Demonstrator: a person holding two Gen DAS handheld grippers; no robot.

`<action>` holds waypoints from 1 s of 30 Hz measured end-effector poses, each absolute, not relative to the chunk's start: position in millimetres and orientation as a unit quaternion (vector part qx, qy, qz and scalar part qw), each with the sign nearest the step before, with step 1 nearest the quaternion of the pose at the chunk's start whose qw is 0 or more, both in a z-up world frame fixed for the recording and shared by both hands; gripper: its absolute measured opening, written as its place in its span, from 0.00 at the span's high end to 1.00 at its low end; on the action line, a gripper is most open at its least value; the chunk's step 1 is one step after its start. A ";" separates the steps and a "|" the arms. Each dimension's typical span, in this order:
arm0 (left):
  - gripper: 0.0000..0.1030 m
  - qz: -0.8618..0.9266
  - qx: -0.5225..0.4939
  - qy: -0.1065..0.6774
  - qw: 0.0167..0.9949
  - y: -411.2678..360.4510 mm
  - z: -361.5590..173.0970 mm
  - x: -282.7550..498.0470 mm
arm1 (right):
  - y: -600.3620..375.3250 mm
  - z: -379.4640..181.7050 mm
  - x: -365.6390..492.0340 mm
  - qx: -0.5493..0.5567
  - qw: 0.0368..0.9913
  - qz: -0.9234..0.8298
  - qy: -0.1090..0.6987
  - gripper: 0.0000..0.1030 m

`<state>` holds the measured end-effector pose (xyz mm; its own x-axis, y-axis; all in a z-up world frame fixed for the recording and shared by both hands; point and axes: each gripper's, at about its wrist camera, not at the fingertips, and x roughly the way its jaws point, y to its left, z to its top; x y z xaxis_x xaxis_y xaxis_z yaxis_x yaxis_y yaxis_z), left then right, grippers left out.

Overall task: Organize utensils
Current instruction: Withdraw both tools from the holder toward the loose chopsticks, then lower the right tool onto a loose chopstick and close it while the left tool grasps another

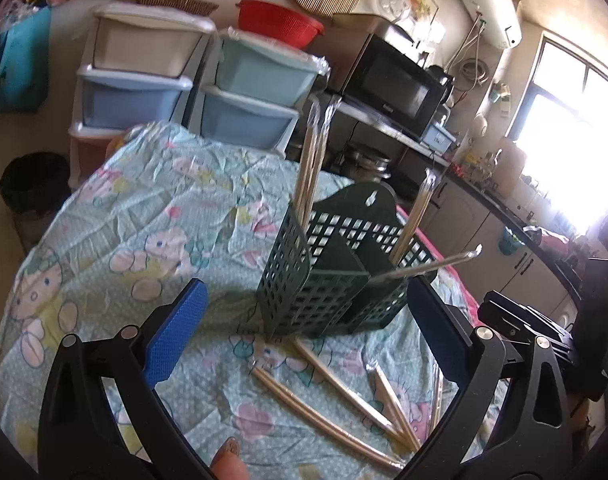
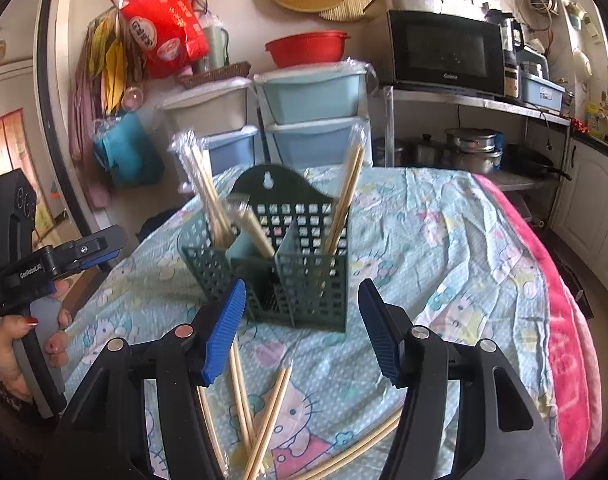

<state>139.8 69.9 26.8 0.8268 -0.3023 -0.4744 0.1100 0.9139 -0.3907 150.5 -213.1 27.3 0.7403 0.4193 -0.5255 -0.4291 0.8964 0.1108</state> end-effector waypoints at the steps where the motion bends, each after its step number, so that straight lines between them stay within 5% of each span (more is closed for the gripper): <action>1: 0.10 -0.108 -0.176 0.276 0.939 70.0 24.9 140.0 | -212.3 25.0 150.2 -0.009 0.932 0.228 0.282 0.45; 17: 0.11 -0.091 -0.198 0.370 0.903 65.5 -32.9 144.7 | -187.5 -18.7 155.4 -0.030 0.904 0.246 0.349 0.46; 30: 0.45 -0.108 -0.225 0.433 0.866 56.7 -66.8 163.6 | -180.4 -50.3 171.2 -0.035 0.882 0.250 0.398 0.58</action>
